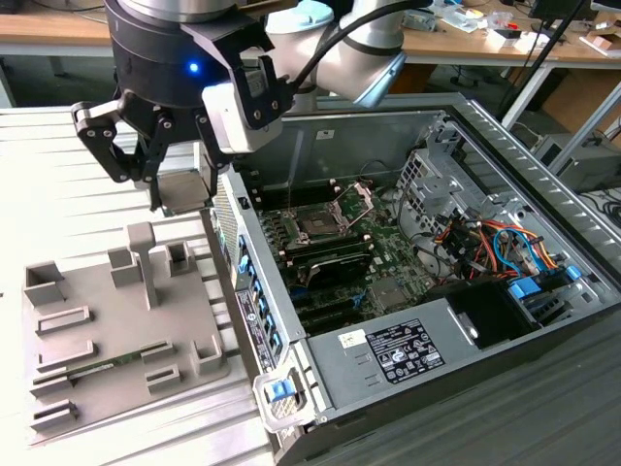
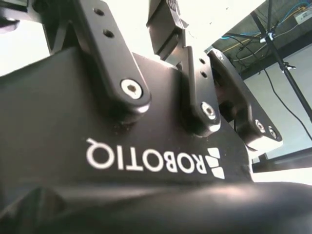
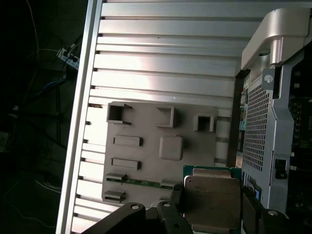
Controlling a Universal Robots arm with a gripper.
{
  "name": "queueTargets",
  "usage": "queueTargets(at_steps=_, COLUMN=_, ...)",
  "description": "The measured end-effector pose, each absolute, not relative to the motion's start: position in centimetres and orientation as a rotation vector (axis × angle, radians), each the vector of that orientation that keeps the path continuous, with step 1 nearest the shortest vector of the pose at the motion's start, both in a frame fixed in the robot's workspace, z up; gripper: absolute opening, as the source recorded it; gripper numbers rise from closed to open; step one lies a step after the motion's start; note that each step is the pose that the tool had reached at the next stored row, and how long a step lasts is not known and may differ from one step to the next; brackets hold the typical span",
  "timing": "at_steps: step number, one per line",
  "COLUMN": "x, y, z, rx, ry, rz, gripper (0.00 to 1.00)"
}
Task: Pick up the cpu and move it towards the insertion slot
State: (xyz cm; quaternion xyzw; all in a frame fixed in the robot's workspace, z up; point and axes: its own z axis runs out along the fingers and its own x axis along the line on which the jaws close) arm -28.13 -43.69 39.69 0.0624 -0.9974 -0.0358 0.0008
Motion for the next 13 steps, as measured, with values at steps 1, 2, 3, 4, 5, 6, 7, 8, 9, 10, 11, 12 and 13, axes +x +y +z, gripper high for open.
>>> queueTargets(at_steps=1, x=-28.0, y=-43.7, z=39.7, rx=0.196, ry=-3.132, rz=-0.112, gripper=0.55)
queueTargets(at_steps=2, x=-27.9, y=-43.7, z=39.7, rx=0.196, ry=-3.132, rz=-0.112, gripper=0.55)
queueTargets(at_steps=3, x=-27.8, y=-43.7, z=39.7, rx=0.196, ry=-3.132, rz=-0.112, gripper=0.55)
queueTargets(at_steps=4, x=-27.6, y=-43.7, z=39.7, rx=0.196, ry=-3.132, rz=-0.112, gripper=0.55)
queueTargets(at_steps=5, x=-27.4, y=-43.7, z=39.7, rx=0.196, ry=-3.132, rz=-0.112, gripper=0.55)
queueTargets(at_steps=6, x=-27.3, y=-43.7, z=39.7, rx=0.196, ry=-3.132, rz=-0.112, gripper=0.55)
queueTargets(at_steps=7, x=-27.0, y=-43.7, z=39.7, rx=0.196, ry=-3.132, rz=-0.112, gripper=0.55)
queueTargets(at_steps=8, x=-26.9, y=-43.7, z=39.7, rx=0.196, ry=-3.132, rz=-0.112, gripper=0.55)
queueTargets(at_steps=9, x=-26.7, y=-43.7, z=39.7, rx=0.196, ry=-3.132, rz=-0.112, gripper=0.55)
queueTargets(at_steps=10, x=-26.5, y=-43.7, z=39.7, rx=0.196, ry=-3.132, rz=-0.112, gripper=0.55)
queueTargets(at_steps=11, x=-26.4, y=-43.7, z=39.7, rx=0.196, ry=-3.132, rz=-0.112, gripper=0.55)
queueTargets(at_steps=12, x=-26.3, y=-43.7, z=39.7, rx=0.196, ry=-3.132, rz=-0.112, gripper=0.55)
queueTargets(at_steps=13, x=-26.3, y=-43.7, z=39.7, rx=0.196, ry=-3.132, rz=-0.112, gripper=0.55)
